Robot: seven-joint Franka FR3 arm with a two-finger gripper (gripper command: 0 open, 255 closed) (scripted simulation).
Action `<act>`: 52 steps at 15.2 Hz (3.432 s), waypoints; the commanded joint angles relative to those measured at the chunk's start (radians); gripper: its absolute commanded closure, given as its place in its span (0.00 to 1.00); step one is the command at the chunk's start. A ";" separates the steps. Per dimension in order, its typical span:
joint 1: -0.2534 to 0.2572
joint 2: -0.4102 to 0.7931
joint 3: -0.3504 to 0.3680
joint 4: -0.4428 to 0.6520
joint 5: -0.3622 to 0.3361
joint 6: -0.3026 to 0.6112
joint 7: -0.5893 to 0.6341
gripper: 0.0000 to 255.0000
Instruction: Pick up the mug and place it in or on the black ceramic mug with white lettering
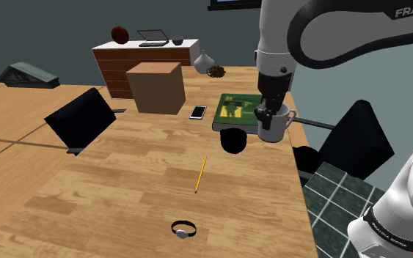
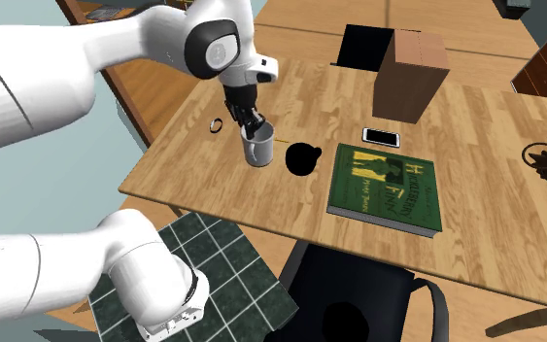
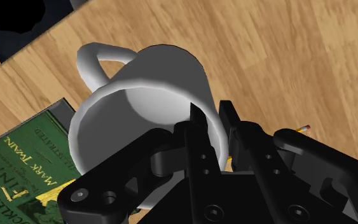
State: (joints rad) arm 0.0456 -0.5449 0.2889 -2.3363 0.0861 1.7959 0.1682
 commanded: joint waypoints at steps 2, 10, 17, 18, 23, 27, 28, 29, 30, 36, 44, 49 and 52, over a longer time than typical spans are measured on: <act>-0.032 0.110 -0.013 0.095 -0.035 0.014 -0.022 1.00; -0.090 0.400 -0.037 0.391 -0.116 0.002 -0.061 1.00; -0.097 0.479 -0.042 0.416 -0.137 0.054 -0.065 1.00; -0.097 0.481 -0.042 0.404 -0.138 0.067 -0.064 1.00; -0.097 0.491 -0.041 0.348 -0.142 0.133 -0.058 1.00; -0.097 0.503 -0.040 0.307 -0.146 0.185 -0.052 1.00; -0.097 0.506 -0.040 0.297 -0.147 0.198 -0.051 1.00; -0.097 0.510 -0.040 0.288 -0.149 0.211 -0.049 1.00; -0.097 0.513 -0.040 0.281 -0.150 0.221 -0.048 1.00; -0.097 0.513 -0.040 0.281 -0.150 0.221 -0.048 1.00; -0.096 0.504 -0.039 0.305 -0.146 0.188 -0.050 0.00; -0.094 0.486 -0.038 0.379 -0.139 0.096 -0.055 0.00; -0.095 0.486 -0.038 0.379 -0.140 0.096 -0.055 0.00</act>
State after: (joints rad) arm -0.0488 -0.0589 0.2510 -1.9575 -0.0535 1.8932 0.1133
